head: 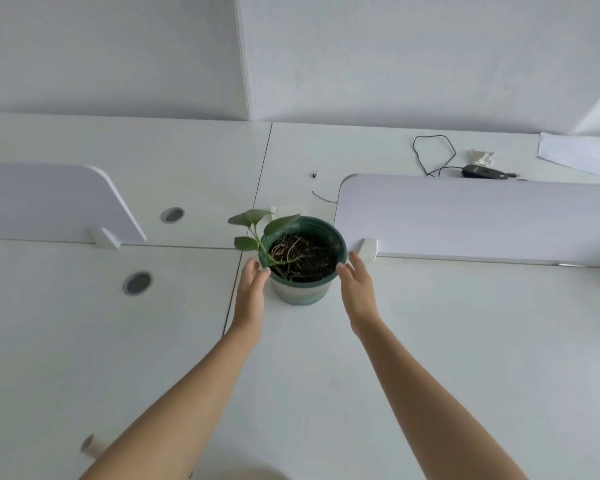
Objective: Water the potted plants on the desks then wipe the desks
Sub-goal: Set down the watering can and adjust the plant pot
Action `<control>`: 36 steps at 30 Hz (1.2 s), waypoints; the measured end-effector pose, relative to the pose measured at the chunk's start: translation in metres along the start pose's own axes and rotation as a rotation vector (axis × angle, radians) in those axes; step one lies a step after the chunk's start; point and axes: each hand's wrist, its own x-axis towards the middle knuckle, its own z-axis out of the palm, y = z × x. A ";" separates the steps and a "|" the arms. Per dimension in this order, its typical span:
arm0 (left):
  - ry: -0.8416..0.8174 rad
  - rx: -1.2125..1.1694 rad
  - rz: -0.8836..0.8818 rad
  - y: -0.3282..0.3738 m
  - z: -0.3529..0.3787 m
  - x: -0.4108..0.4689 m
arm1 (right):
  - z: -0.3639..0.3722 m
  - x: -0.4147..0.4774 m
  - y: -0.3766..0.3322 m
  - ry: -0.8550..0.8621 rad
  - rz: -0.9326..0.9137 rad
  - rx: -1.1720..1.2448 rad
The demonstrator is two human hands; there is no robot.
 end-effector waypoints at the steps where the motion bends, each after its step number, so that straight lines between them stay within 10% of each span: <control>1: -0.029 -0.023 0.013 -0.003 0.005 0.004 | 0.003 0.004 0.002 -0.012 -0.019 0.015; 36: -0.161 0.325 -0.082 -0.012 -0.028 -0.041 | -0.016 -0.025 0.013 -0.078 0.026 -0.044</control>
